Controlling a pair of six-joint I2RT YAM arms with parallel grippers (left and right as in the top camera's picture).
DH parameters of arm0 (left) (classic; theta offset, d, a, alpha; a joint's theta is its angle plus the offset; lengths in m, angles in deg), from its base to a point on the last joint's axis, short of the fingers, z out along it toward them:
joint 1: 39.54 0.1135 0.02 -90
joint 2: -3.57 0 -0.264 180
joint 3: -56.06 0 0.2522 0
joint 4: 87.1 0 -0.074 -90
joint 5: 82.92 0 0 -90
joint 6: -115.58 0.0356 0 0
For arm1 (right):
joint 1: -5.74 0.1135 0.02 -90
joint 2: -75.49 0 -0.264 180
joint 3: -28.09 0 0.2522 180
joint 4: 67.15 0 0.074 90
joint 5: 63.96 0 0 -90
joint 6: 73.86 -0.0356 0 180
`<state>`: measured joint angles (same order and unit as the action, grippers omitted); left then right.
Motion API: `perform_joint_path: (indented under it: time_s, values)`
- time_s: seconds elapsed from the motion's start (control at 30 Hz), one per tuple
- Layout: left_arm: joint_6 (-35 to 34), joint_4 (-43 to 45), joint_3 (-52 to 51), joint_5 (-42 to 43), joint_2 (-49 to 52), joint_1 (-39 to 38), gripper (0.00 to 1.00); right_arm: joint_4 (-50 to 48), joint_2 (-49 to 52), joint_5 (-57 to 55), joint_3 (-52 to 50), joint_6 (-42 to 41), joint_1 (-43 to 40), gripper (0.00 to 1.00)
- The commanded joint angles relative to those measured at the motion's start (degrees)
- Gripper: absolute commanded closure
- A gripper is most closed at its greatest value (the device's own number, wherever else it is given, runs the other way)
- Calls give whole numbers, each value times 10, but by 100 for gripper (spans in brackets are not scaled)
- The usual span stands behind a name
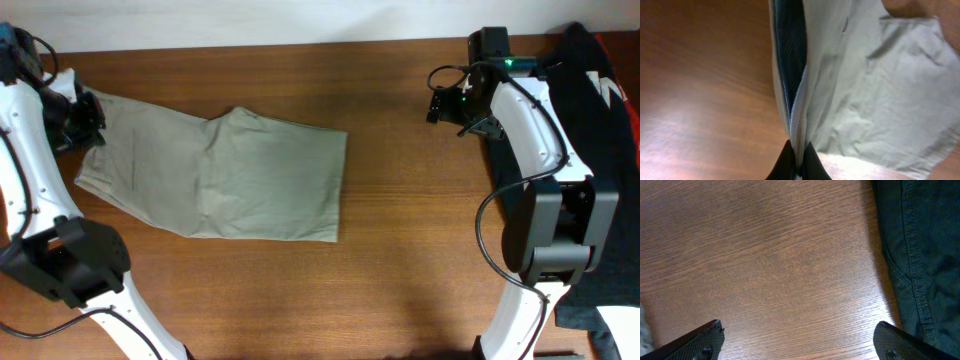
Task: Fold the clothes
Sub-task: 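Grasp the shorts' left edge with the left gripper and pull left, then fold the shorts' left part over toward the right with the left gripper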
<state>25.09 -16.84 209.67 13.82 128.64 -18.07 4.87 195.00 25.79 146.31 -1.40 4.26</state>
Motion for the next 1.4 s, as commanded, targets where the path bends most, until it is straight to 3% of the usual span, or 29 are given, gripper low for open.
perform_joint_path:
  time_s: [0.0, 0.1, 0.43, 0.63, 0.83, 1.2, 1.37]
  values:
    - [-26, -7, 38, -49, -16, -20, 100, 0, -12, -9, 9, 1, -3, 1]
    - [-32, -7, 38, -112, -30, -59, 100, -1, -12, -9, 9, 1, -3, 1]
    - [-34, -7, 38, -108, -32, -229, 99, -1, -12, -9, 9, 1, -3, 1]
    - [-34, -7, 31, -66, -32, -286, 99, 0, -12, -9, 9, 1, -3, 1]
    - [-33, 39, -82, -19, -32, -329, 99, -1, -12, -9, 9, 1, -3, 1]
    - [-31, 144, -187, 19, -32, -400, 99, -1, -12, -9, 9, 1, -3, 1]
    - [-31, 220, -263, 96, -32, -400, 99, -1, -12, -9, 9, 1, -3, 1]
